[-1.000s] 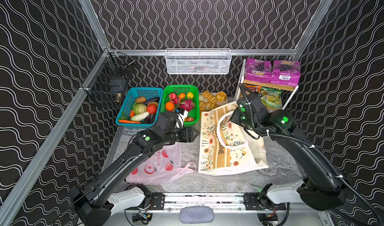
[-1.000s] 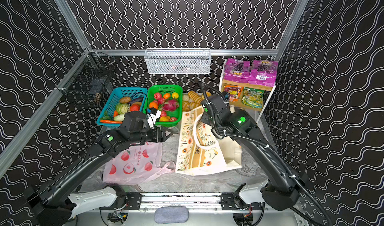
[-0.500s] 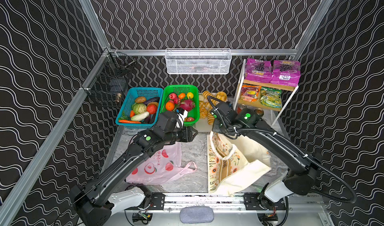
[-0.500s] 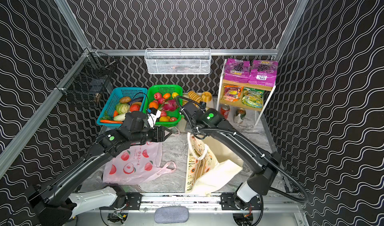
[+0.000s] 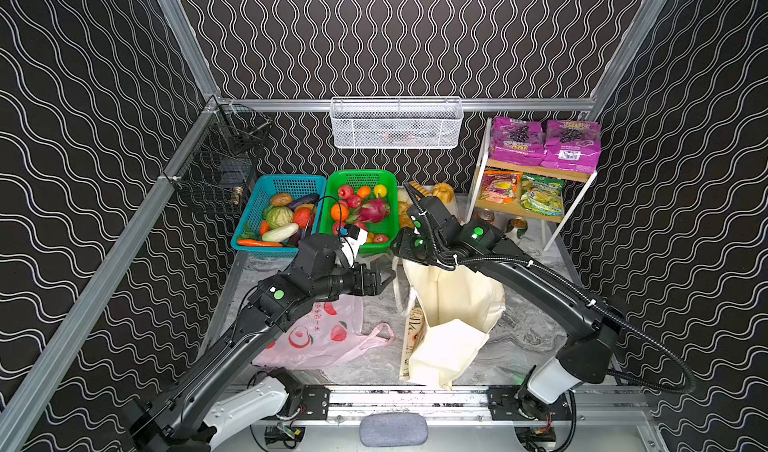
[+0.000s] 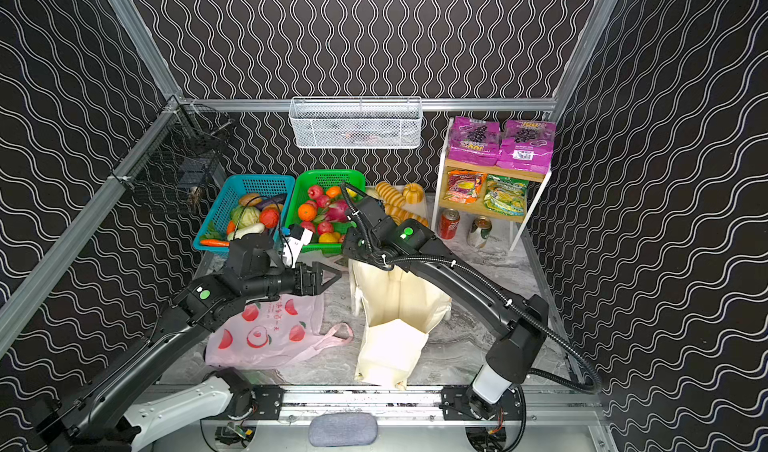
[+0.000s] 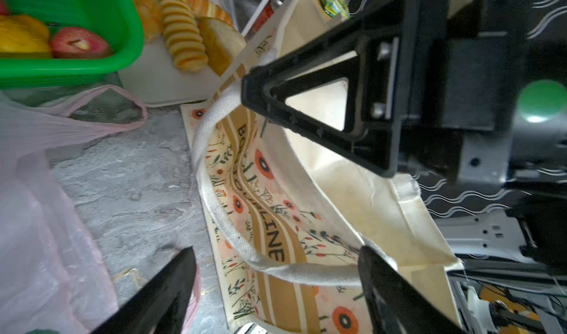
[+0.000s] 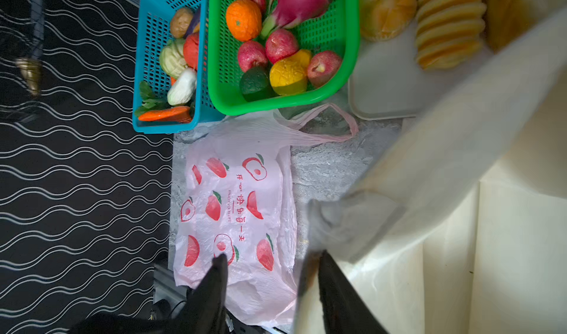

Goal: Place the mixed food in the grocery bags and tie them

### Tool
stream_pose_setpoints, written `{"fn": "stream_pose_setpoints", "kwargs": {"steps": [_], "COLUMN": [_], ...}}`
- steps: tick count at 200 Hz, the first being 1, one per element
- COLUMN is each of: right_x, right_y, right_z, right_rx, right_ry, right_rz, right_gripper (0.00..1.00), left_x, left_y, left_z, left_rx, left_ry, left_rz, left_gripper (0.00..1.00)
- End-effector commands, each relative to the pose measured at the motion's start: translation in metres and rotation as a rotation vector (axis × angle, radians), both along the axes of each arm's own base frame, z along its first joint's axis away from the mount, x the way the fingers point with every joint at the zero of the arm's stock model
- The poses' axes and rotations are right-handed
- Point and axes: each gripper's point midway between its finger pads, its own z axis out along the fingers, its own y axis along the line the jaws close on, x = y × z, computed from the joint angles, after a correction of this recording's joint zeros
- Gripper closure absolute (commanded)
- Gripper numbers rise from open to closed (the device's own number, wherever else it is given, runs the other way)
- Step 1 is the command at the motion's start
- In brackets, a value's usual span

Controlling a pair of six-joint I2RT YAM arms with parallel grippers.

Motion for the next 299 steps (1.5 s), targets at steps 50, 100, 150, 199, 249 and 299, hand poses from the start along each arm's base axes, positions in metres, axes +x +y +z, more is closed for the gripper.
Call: {"fn": "stream_pose_setpoints", "kwargs": {"steps": [50, 100, 150, 199, 249, 299], "right_x": [0.005, 0.006, 0.008, 0.007, 0.013, 0.004], "right_y": [-0.01, -0.009, -0.001, -0.005, -0.085, -0.224], "right_z": [0.011, 0.009, 0.011, 0.021, 0.066, 0.039], "right_rx": [0.086, 0.111, 0.142, 0.153, 0.002, -0.054], "right_ry": [-0.035, -0.027, -0.024, -0.052, -0.227, -0.16], "right_rz": [-0.023, -0.012, 0.009, 0.009, -0.171, -0.397], "right_gripper": [0.53, 0.54, 0.54, 0.54, 0.51, 0.29], "left_x": [0.008, 0.015, 0.013, 0.017, 0.027, 0.032], "left_y": [-0.044, -0.061, -0.058, -0.062, -0.039, -0.025], "left_z": [0.018, 0.014, -0.015, -0.03, -0.029, -0.014], "left_rx": [-0.17, -0.169, 0.025, 0.075, 0.098, 0.084], "left_ry": [0.038, 0.054, 0.084, 0.098, 0.059, -0.005], "left_rz": [-0.142, -0.169, -0.137, -0.113, 0.039, 0.102], "left_gripper": [0.15, 0.22, 0.53, 0.84, 1.0, 1.0]}}
